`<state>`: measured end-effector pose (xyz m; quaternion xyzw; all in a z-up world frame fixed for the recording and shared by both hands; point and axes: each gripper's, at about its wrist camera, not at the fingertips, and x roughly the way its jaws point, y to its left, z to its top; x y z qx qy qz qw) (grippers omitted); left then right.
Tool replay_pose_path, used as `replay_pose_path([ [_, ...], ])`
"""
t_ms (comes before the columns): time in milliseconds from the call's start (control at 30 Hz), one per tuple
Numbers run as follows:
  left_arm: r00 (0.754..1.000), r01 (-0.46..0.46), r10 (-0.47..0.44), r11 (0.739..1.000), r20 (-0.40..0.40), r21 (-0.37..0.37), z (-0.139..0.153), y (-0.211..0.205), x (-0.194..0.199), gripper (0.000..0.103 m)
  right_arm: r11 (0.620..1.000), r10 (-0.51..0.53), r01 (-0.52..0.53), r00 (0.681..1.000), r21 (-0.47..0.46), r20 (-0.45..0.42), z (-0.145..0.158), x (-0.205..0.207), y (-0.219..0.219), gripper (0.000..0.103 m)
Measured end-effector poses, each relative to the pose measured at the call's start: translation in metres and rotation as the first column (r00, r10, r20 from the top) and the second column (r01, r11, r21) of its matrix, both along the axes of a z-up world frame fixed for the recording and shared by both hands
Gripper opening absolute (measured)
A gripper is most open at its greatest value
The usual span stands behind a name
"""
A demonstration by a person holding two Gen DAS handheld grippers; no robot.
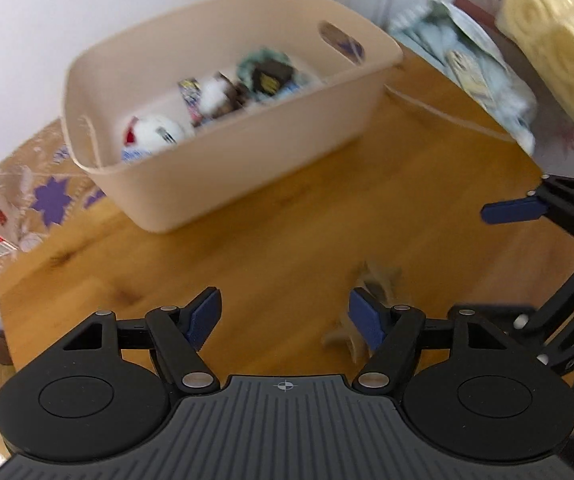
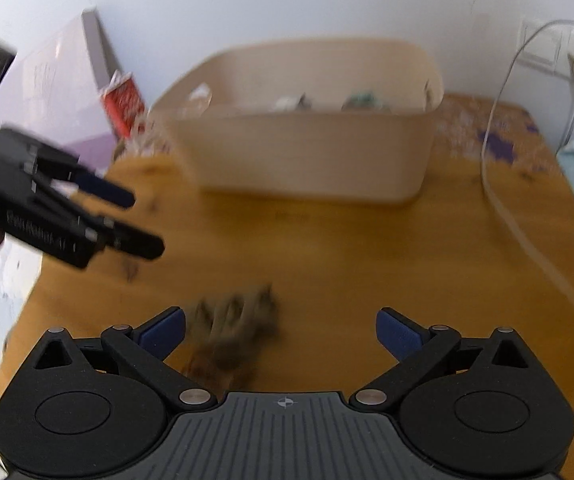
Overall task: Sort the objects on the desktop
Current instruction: 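Move both grippers to the grey and brown claw clips on the table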
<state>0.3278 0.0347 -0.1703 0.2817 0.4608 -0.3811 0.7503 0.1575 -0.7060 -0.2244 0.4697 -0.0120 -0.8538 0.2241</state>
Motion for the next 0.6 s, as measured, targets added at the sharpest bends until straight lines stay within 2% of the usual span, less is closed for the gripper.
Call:
replay_pose_path([
  [267,0.996,0.082,-0.081,0.996,-0.024,0.031,-0.020,0.002,-0.015,0.072,0.993,0.077,-0.075,0.997,0.088,-0.026,-0.023,0.029,-0.040,0.103],
  [467,0.991,0.130,-0.128,0.990,-0.031,0.059,-0.030,0.004,-0.026,0.072,0.988,0.084,-0.082,0.996,0.131,-0.006,-0.041,0.024,-0.065,0.103],
  [600,0.990,0.136,-0.134,0.989,-0.038,0.060,-0.036,0.003,-0.031,0.072,0.987,0.030,-0.032,0.999,0.158,0.012,-0.047,0.019,-0.059,0.103],
])
